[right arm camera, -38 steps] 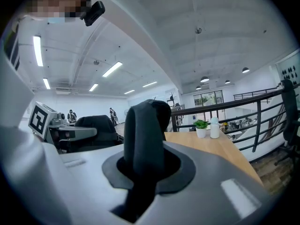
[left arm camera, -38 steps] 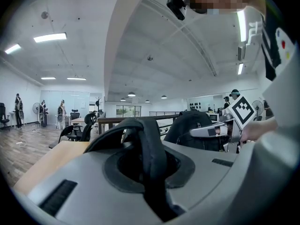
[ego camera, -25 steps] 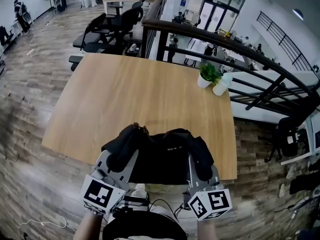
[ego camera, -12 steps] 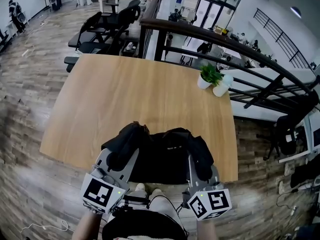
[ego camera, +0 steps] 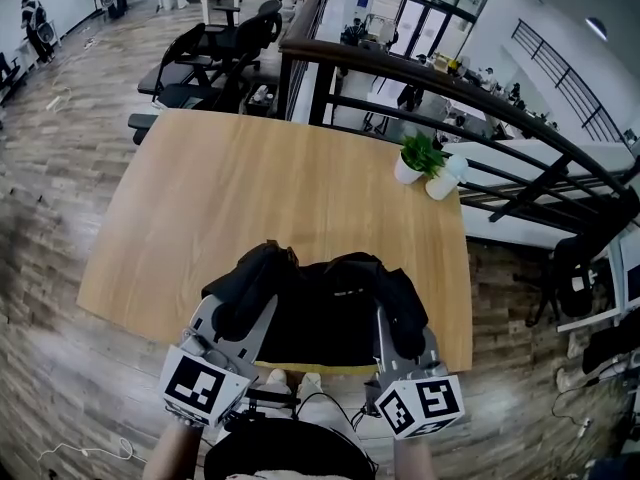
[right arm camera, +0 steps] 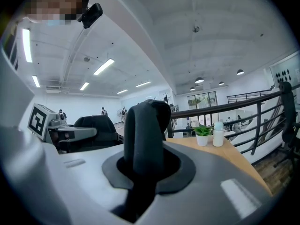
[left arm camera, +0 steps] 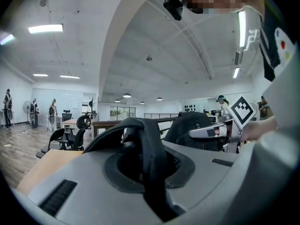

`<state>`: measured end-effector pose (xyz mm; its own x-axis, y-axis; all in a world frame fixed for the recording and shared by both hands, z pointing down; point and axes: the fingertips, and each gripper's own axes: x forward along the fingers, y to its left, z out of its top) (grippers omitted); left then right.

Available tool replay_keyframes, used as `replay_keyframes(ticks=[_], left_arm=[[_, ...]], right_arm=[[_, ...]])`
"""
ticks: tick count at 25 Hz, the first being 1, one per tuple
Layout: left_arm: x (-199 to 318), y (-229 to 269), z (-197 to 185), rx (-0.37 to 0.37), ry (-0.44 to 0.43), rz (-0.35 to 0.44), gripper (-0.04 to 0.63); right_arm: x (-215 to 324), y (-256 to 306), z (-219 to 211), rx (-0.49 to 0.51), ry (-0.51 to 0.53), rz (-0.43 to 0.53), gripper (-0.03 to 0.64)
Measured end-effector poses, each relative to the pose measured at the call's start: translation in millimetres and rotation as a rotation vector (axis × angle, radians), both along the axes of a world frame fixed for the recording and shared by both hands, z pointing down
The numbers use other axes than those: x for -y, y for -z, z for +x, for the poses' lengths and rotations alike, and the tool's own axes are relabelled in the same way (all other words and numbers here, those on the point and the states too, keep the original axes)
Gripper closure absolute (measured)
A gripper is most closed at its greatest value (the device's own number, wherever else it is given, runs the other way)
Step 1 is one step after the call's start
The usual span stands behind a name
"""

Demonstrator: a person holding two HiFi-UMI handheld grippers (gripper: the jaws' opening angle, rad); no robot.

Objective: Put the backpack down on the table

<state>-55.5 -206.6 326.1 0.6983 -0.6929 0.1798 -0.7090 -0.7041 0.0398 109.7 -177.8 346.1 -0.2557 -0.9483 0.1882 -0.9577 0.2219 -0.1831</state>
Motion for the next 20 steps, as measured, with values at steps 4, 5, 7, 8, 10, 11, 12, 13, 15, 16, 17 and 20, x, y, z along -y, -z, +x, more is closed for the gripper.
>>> replay_keyframes(ticks=[4, 5, 7, 8, 10, 11, 12, 13, 15, 16, 17, 20], left_arm=[[8, 2, 6, -0.005, 0.006, 0.003, 0.549], [10, 3, 8, -0.004, 0.006, 0.005, 0.549], [14, 1, 11, 0.017, 0.001, 0.009, 0.549], [16, -1, 12, 0.040, -0.004, 0.006, 0.549], [21, -4, 14, 0.065, -0.010, 0.000, 0.549], [25, -5, 16, 0.064, -0.010, -0.001, 0.549], [28, -5, 17, 0.060, -0.011, 0.000, 0.549], [32, -4, 19, 0.053, -0.011, 0.005, 0.549], [41, -3, 24, 0.039, -0.010, 0.026, 0.549], [45, -3, 26, 0.039, -0.009, 0.030, 0.549], [49, -4, 27, 0.041, -0.007, 0.030, 0.549], [63, -12, 30, 0.035, 0.009, 0.022, 0.549]], right_arm=[[7, 3, 6, -0.009, 0.009, 0.004, 0.558], [9, 4, 8, -0.009, 0.009, 0.006, 0.558], [14, 4, 12, -0.006, 0.010, 0.007, 0.558], [16, 3, 15, -0.003, 0.011, 0.005, 0.558], [22, 2, 20, 0.004, 0.014, 0.002, 0.558], [26, 2, 23, 0.005, 0.015, 0.002, 0.558], [30, 1, 25, 0.007, 0.015, 0.002, 0.558], [34, 1, 28, 0.010, 0.014, 0.002, 0.558], [42, 0, 32, 0.017, 0.012, 0.001, 0.558], [47, -2, 33, 0.017, 0.014, 0.000, 0.558], [51, -3, 34, 0.015, 0.017, -0.002, 0.558], [66, -8, 39, 0.019, 0.018, -0.006, 0.558]])
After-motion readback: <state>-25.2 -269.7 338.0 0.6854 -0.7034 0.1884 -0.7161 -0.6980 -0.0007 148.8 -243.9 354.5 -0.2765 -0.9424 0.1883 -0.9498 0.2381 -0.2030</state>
